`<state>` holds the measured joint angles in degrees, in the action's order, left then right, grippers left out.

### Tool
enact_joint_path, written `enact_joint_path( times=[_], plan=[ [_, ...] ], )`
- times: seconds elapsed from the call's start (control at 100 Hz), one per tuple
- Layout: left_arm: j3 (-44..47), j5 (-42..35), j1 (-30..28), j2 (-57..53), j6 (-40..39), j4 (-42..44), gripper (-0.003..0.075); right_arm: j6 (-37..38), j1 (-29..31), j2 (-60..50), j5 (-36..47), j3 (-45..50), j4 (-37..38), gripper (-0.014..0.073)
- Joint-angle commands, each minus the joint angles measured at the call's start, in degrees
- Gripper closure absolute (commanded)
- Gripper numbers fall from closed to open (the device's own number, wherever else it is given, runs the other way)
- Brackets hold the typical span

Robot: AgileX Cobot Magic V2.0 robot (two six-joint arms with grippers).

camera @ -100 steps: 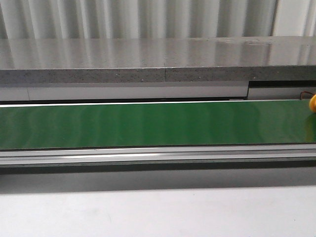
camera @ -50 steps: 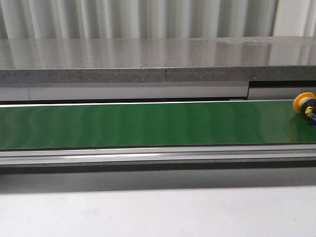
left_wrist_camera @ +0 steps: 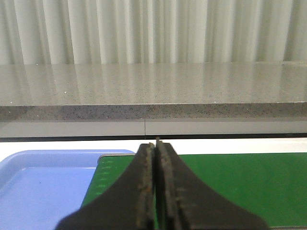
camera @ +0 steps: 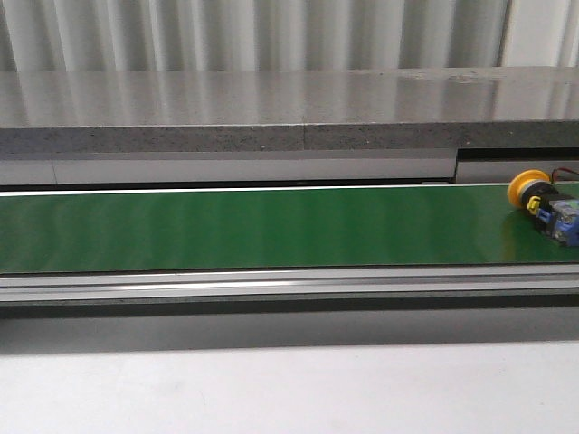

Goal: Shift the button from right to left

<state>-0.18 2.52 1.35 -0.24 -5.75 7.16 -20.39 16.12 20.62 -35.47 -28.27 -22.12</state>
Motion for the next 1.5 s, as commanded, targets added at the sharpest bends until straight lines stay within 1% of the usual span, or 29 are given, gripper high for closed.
enact_joint_path(
  times=[0.0,0.08,0.2,0.22,0.27,0.32,0.36,1.49],
  plan=[
    [1.5,-4.7,0.6,-1.8,-0.7,-0.4,0.0740,-0.6,0.0,-0.3,3.2,-1.3,-1.5,0.0095],
    [1.5,-4.7,0.6,-1.8,-0.7,-0.4,0.0740,-0.6,0.0,-0.4,3.2,-1.3,-1.5,0.0232],
    [1.5,-4.7,0.6,-1.8,-0.7,-0.4,0.0740,-0.6,0.0,-0.4,3.2,-1.3,-1.5,0.0481],
    [1.5,-4.7,0.6,-1.8,-0.7,-0.4,0.0740,-0.6,0.0,-0.4,3.2,-1.3,-1.5,0.0507],
    [1.5,-4.7,0.6,-1.8,-0.7,-0.4,0.0740,-0.6,0.0,-0.4,3.2,-1.3,-1.5,0.0603],
    [1.5,-4.7,0.6,-1.8,-0.7,-0.4,0.0740,-0.6,0.0,-0.4,3.2,-1.3,-1.5,0.0669],
    [1.5,-4.7,0.6,-1.8,-0.7,-0.4,0.0740,-0.6,0.0,-0.4,3.2,-1.3,-1.5,0.0657],
    [1.5,-4.7,0.6,-1.8,-0.7,-0.4,0.0740,-0.6,0.0,-0.4,3.2,-1.3,-1.5,0.0661]
  ],
)
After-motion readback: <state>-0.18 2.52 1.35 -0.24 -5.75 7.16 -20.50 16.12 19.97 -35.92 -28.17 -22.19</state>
